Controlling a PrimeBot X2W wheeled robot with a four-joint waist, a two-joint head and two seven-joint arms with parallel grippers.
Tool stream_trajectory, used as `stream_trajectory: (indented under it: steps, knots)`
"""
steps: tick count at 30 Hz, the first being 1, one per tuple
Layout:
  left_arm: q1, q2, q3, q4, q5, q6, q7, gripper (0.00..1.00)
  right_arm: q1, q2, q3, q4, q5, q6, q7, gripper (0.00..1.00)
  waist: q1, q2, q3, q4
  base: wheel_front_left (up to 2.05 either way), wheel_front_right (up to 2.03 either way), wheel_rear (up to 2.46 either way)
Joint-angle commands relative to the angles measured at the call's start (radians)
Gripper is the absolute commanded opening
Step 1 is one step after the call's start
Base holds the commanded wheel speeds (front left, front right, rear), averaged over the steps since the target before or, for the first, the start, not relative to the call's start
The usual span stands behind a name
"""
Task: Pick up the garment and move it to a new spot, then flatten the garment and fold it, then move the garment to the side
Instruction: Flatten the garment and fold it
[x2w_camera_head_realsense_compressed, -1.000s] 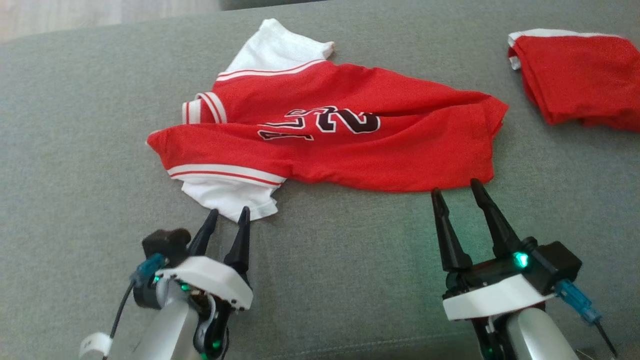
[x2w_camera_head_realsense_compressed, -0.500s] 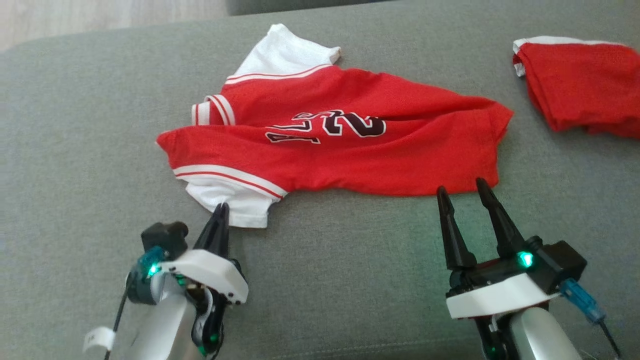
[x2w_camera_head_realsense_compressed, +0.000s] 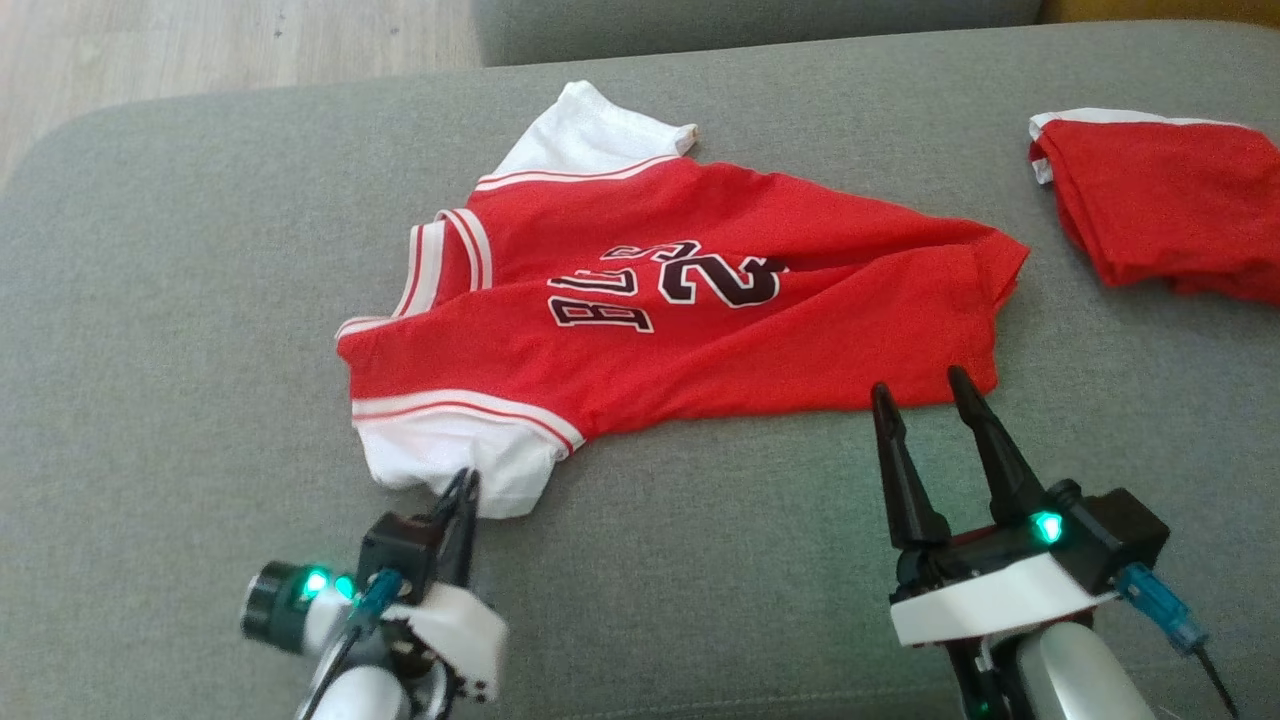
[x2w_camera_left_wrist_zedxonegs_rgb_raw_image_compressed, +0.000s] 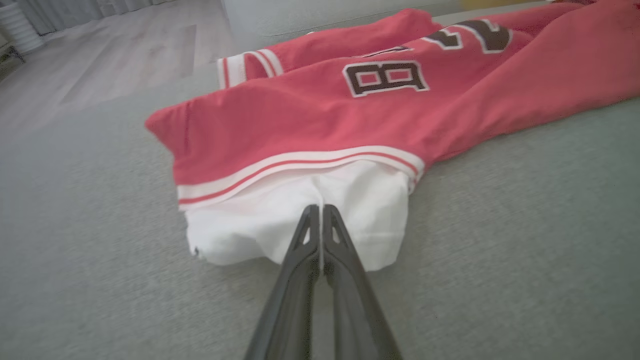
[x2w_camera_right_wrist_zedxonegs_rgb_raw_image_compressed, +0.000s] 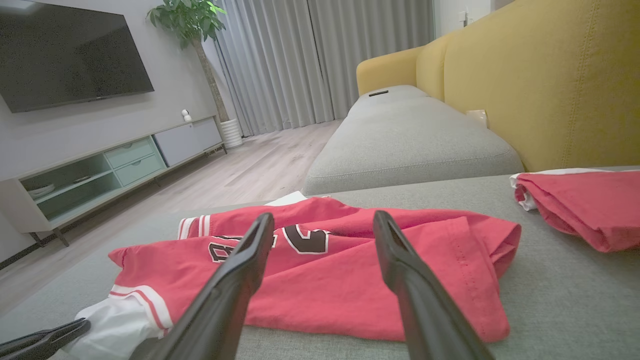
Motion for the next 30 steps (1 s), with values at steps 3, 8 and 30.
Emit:
stream_trajectory:
  steps: [3,8,30]
  knots:
    - [-0.065,-0.021,0.027,-0.025,-0.025,-0.006,-0.014,1.0,-0.008,-0.003,0.031,-0.027,0.005,0.003,-0.006,1.0,0.0001,0.0,-0.001,-0.004,0.0,0.0,0.0]
    - [-0.065,-0.026,0.042,-0.104,-0.002,0.046,-0.09,1.0,0.002,-0.003,0.007,-0.032,-0.007,0.003,-0.006,1.0,0.0001,0.0,-0.001,0.004,0.0,0.0,0.0]
    - [0.003,-0.071,0.136,0.08,-0.246,-0.103,-0.099,1.0,-0.012,-0.003,0.02,-0.028,-0.03,0.003,-0.006,1.0,0.0001,0.0,0.034,0.027,0.0,0.0,0.0]
